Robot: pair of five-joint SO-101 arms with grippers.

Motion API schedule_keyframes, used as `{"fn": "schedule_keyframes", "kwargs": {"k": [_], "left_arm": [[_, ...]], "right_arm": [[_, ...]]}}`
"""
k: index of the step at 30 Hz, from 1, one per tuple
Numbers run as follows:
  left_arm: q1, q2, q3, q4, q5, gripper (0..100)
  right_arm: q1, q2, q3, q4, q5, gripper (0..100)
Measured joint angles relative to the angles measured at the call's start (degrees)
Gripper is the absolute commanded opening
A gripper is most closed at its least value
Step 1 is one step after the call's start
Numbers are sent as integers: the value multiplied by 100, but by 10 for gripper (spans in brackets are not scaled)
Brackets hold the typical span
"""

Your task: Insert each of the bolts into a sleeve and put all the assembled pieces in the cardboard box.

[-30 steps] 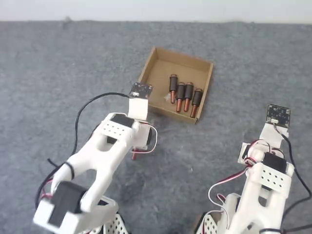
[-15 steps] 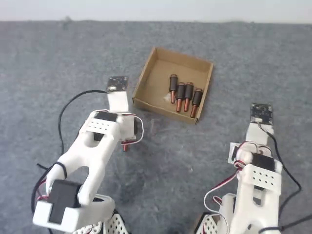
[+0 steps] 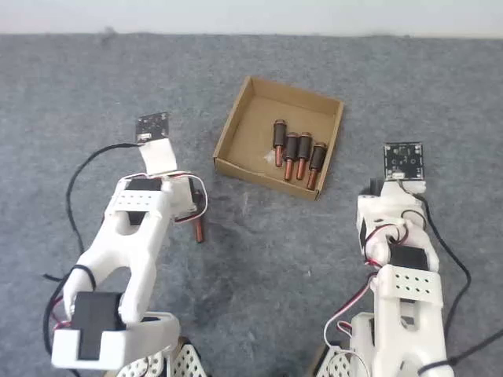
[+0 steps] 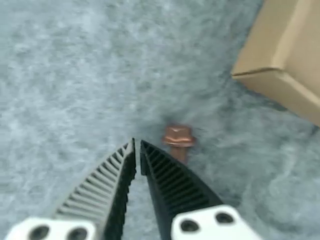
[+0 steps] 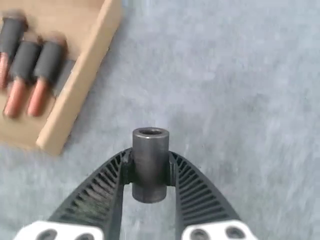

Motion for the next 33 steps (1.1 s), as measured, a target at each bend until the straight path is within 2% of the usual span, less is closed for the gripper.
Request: {"fn": "schedule_keyframes", "kwargs": {"k": [7,12,18,25,33], "left_arm": [[422,0,35,0,-35,16],[448,0,35,0,-26,16],[475,0,35,0,-18,21],[484,0,35,237,-9,215],[765,0,88,404,149,186]], "right_arm": [[-158,0,211,-246,0,6],[-677,0,677,-624,0,6],[-730,0,905,-1029,0,6],[-721,0,905,-1046,0,6],[-774,0,1055,-1046,0,6]]}}
